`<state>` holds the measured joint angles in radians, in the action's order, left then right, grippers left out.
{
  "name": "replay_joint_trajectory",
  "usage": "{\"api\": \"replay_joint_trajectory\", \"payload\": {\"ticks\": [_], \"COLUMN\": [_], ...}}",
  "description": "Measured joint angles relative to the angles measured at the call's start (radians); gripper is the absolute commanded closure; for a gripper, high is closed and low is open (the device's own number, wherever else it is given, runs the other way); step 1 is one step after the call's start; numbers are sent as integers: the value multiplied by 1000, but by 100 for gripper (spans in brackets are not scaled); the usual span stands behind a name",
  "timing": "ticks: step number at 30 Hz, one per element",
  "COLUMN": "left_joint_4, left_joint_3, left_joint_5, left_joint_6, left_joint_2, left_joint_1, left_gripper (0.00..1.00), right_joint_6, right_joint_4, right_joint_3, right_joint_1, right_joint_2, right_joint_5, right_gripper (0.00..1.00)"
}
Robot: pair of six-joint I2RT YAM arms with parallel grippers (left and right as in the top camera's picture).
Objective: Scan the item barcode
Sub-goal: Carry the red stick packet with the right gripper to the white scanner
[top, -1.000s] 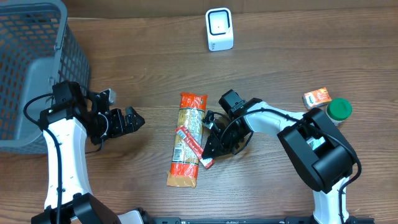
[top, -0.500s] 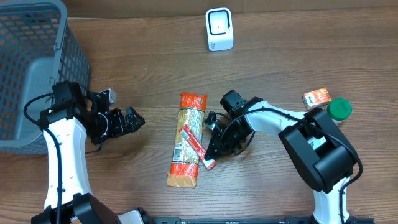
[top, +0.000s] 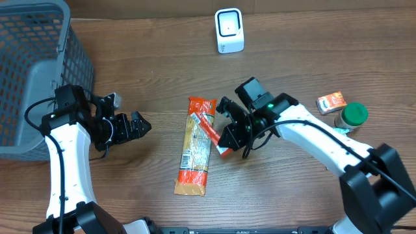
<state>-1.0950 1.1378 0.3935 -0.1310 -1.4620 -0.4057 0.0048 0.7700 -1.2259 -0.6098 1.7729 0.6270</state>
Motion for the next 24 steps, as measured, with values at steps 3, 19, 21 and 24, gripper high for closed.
{"api": "replay_joint_trajectory", "payload": {"ticks": [3,19,21,24], "left_joint_4": [0,0,0,0], "left_joint_3": [0,0,0,0], "left_joint_5": [0,0,0,0], "left_joint_6": [0,0,0,0], "left_joint_2": [0,0,0,0], "left_joint_1": [0,0,0,0], "left_gripper": [0,0,0,0], "right_joint_6": [11,-106,-106,-106], "right_joint_4": [32,204,275,360], "right_joint_3": [0,-75,-173,-337], "right_joint_1": [22,95,106,128], "right_joint_2": [-3,-90,-90,-91], "right_joint_5": [2,-34,-60,-101], "right_gripper": [96,97,97,96]}}
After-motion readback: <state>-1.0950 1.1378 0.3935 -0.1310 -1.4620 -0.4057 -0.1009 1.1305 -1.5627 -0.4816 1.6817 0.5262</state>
